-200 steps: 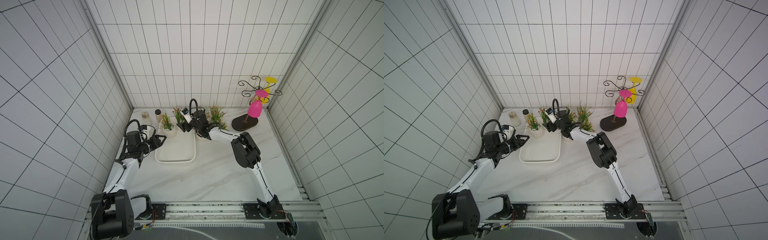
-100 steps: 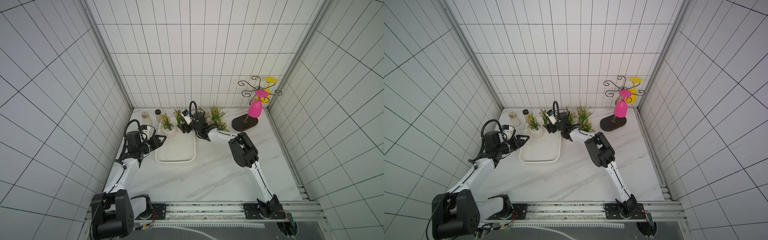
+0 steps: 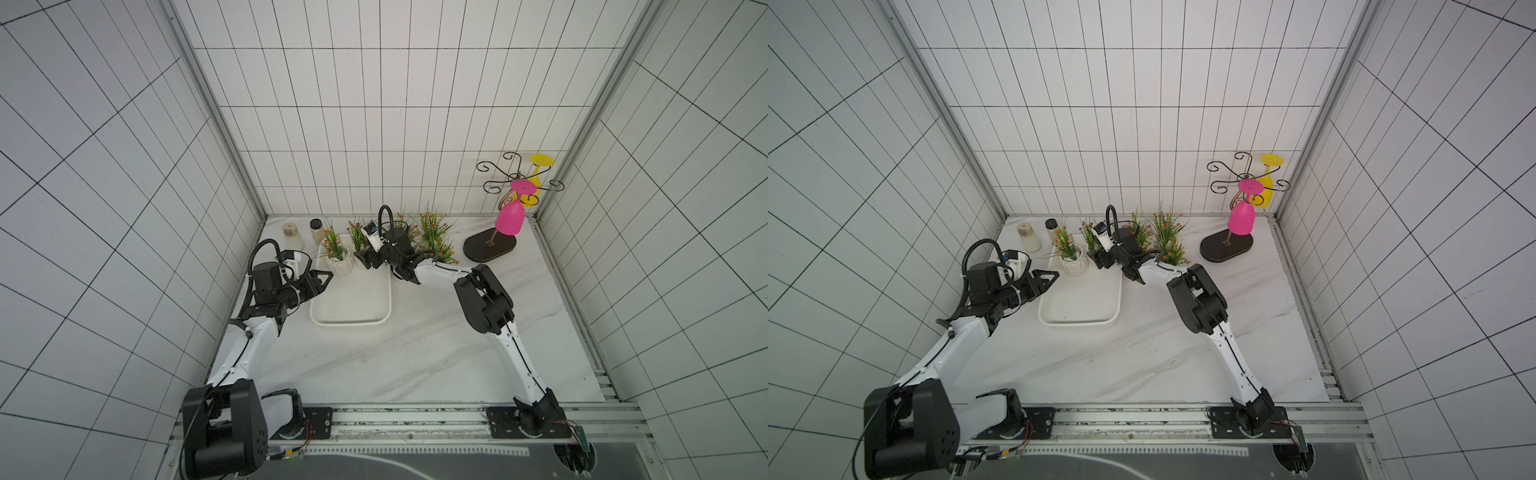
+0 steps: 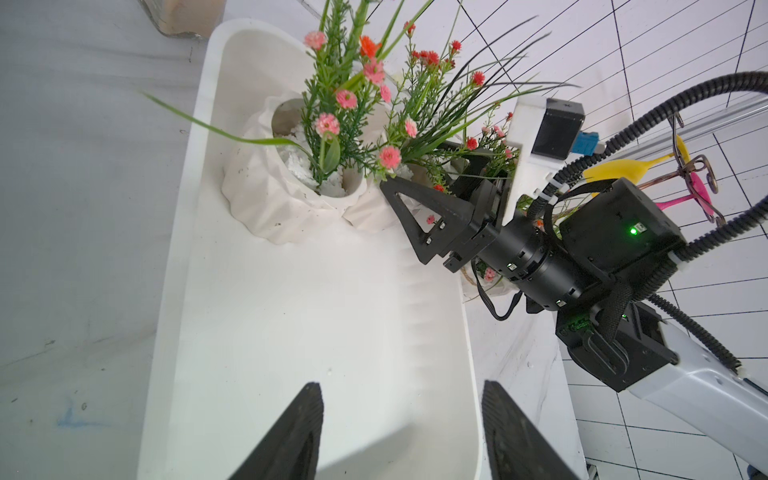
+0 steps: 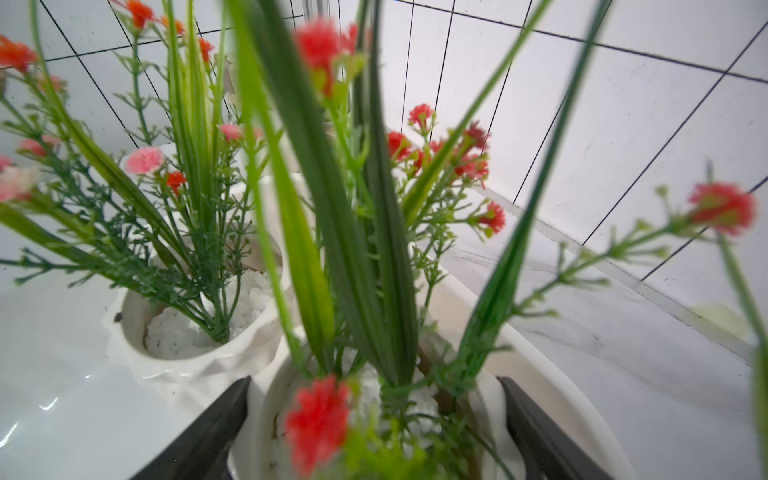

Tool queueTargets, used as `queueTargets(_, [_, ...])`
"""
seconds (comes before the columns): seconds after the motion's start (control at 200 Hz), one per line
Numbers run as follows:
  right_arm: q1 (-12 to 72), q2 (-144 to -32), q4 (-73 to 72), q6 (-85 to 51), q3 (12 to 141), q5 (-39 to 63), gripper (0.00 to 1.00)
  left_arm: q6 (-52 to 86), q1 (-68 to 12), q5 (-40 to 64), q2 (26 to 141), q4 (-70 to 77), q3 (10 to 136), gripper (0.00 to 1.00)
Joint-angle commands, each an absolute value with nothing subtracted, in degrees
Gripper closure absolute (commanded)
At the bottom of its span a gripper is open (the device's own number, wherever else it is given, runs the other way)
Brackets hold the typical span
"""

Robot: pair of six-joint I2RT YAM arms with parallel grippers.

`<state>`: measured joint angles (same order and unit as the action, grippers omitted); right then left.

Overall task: Put the potted gypsophila into the storage box
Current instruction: Place the baby's breath potted plant at the storage box.

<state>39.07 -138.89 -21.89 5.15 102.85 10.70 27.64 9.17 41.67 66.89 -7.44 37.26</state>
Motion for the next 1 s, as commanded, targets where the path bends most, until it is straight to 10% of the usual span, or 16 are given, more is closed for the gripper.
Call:
queueTargets(0.0, [39.7, -139.5, -25.6, 4.2, 108.4, 10.2, 0.21, 27.7, 9.4, 42.1, 67.0, -6.1, 36.7, 0.39])
queueTargets(0.2, [39.9, -139.1, -25.5, 4.2, 107.9, 10.0, 0.01, 27.6, 9.5, 42.0, 66.9, -6.3, 36.7, 0.39])
queueTargets(0.994, [41.1, -90.4, -21.0, -0.1, 66.8, 1.1, 0.04, 23.9, 6.1, 35.5, 63.6, -10.0, 38.9, 0.39])
